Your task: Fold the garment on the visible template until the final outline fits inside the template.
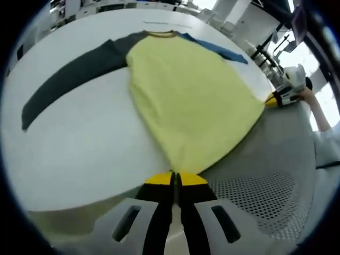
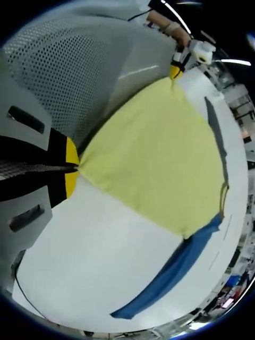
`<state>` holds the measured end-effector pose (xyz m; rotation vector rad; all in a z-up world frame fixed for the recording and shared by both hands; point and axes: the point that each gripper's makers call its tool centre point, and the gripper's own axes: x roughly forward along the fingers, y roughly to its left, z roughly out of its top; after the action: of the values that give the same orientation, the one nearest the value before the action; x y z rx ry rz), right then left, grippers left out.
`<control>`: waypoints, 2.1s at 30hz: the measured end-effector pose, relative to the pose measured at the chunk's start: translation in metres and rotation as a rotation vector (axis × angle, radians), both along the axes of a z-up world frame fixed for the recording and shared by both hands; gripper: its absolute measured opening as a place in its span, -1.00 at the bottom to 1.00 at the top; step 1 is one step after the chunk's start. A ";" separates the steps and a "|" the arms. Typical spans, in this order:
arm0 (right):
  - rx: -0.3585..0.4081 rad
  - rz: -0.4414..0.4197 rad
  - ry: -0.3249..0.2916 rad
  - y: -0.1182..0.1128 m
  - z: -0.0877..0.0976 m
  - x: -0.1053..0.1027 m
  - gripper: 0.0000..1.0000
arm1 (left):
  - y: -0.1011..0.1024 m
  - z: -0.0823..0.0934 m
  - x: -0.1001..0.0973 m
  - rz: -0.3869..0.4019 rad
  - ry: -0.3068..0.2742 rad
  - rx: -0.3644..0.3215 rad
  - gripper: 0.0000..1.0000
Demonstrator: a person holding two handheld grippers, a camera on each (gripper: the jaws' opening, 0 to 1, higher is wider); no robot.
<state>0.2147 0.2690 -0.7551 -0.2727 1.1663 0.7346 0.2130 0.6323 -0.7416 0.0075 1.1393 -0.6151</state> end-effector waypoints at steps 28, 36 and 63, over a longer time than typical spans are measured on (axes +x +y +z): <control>0.011 -0.020 0.014 0.000 -0.011 0.001 -0.94 | 0.003 -0.013 0.005 0.008 0.028 0.009 -1.00; 0.022 -0.025 0.001 0.002 -0.011 0.003 -0.94 | 0.003 -0.014 0.005 -0.015 0.027 0.023 -1.00; -0.017 0.036 -0.097 -0.002 0.006 0.009 -0.64 | 0.007 0.011 0.000 -0.110 -0.019 0.105 -0.76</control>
<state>0.2240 0.2667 -0.7491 -0.3401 1.0784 0.7356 0.2132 0.6392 -0.7307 0.1663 1.1567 -0.6510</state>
